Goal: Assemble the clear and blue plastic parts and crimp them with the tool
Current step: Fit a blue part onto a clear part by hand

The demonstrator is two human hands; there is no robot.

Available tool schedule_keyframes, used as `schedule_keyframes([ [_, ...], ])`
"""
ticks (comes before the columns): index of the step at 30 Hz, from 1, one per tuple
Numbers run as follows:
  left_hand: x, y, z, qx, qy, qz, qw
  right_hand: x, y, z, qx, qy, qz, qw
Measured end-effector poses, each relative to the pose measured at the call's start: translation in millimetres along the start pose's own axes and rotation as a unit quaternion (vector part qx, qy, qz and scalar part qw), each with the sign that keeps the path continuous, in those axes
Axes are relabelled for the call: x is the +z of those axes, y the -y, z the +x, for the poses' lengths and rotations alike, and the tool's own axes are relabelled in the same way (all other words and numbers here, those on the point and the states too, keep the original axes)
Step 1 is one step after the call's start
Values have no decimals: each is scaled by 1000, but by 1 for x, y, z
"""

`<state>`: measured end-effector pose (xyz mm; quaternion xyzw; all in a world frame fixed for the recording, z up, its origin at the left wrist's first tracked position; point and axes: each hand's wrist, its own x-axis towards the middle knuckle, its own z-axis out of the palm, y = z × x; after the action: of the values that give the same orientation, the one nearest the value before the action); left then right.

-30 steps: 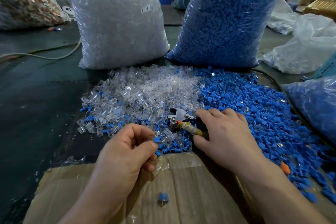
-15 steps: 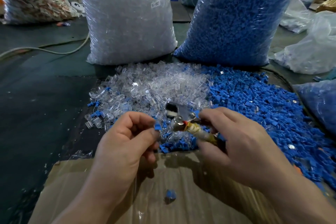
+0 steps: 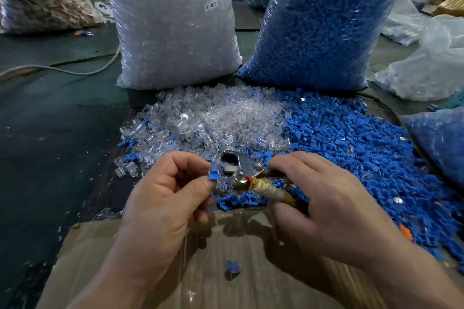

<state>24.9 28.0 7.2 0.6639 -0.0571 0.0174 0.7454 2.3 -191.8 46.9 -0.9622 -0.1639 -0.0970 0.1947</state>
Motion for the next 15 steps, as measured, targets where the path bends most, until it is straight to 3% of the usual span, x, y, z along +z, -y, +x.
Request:
schedule_keyframes([
  [15, 3, -2, -1, -19, 19, 15, 1000, 3, 6, 1, -34, 11, -64, 997],
])
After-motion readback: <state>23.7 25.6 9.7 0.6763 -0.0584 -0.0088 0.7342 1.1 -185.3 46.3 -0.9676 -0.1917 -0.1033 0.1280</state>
